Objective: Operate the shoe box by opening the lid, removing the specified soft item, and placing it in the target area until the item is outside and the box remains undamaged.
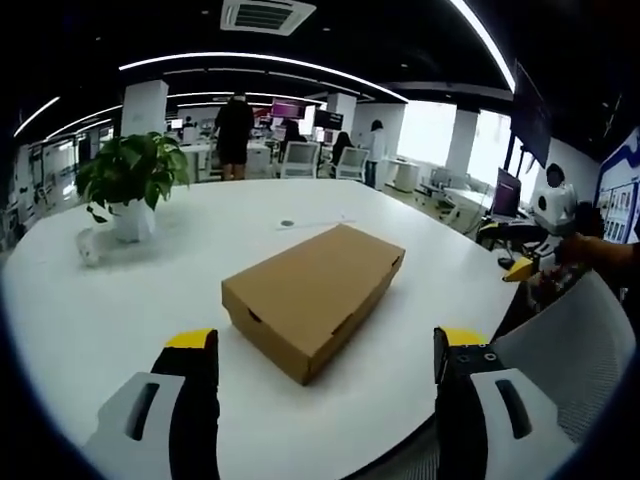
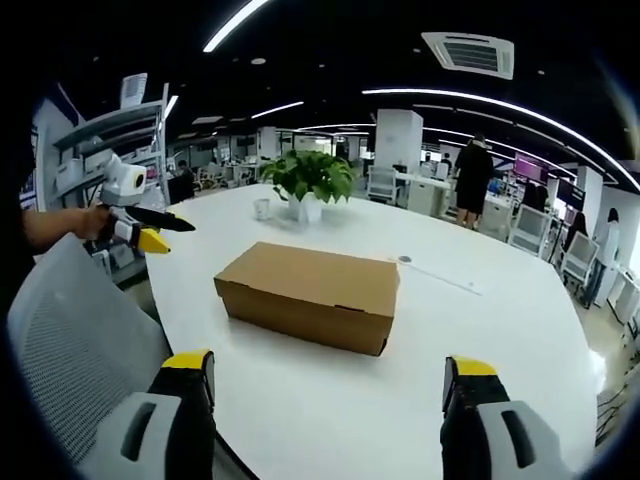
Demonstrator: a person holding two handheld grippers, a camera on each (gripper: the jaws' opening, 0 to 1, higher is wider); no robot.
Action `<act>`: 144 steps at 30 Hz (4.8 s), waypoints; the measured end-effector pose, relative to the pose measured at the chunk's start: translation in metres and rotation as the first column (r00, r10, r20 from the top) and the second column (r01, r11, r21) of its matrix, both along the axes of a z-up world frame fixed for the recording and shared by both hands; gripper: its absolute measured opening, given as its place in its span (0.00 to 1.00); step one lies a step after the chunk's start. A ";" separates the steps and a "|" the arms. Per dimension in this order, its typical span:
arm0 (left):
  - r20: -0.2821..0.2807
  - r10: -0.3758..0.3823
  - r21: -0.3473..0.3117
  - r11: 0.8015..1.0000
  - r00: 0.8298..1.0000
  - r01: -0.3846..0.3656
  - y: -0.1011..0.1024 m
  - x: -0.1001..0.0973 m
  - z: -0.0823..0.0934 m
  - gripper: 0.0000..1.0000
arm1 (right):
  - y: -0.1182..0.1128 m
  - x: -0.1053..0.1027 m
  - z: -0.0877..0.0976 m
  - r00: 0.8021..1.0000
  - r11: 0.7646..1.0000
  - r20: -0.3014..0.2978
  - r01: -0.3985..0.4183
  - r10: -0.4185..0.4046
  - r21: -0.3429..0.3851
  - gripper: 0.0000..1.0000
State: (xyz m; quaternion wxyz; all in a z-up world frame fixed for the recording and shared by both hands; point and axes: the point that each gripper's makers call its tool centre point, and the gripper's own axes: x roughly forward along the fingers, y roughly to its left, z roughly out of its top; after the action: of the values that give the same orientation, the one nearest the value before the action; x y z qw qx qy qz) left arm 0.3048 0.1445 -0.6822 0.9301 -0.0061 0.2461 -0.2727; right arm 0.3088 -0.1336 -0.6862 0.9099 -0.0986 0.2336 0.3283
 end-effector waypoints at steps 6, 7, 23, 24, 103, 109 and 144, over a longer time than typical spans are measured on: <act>-0.008 -0.030 0.018 0.999 1.000 0.031 -0.010 0.005 -0.007 0.91 | 0.003 0.014 -0.008 1.000 1.000 -0.006 -0.019 0.019 -0.011 0.94; -0.012 -0.040 0.028 0.999 0.999 0.041 -0.012 0.005 -0.010 0.91 | 0.003 0.018 -0.010 1.000 1.000 -0.007 -0.021 0.021 -0.020 0.94; -0.041 -0.066 0.048 0.997 0.997 0.068 -0.017 0.017 -0.037 0.86 | 0.007 0.061 -0.033 0.998 0.996 -0.018 -0.069 0.068 -0.060 0.92; -0.045 -0.065 0.051 0.996 0.997 0.068 -0.017 0.018 -0.039 0.86 | 0.009 0.064 -0.034 0.997 0.995 -0.018 -0.075 0.074 -0.061 0.92; -0.130 0.052 0.107 0.994 0.990 -0.038 -0.019 0.073 -0.106 0.68 | 0.061 0.139 -0.103 0.968 0.969 -0.116 -0.233 0.223 -0.085 0.67; -0.134 0.034 0.111 0.994 0.990 -0.019 -0.017 0.073 -0.106 0.67 | 0.063 0.135 -0.103 0.972 0.973 -0.112 -0.214 0.204 -0.085 0.67; -0.180 -0.143 0.198 0.964 0.973 0.178 0.010 0.064 -0.104 0.68 | 0.081 0.085 -0.102 0.985 0.985 -0.128 -0.134 0.119 -0.112 0.58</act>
State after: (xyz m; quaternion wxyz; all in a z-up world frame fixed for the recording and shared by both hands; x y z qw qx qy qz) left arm 0.3688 0.1549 -0.7864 0.8768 0.0912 0.3492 -0.3179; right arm 0.3938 -0.0522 -0.7878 0.8637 -0.1475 0.3010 0.3763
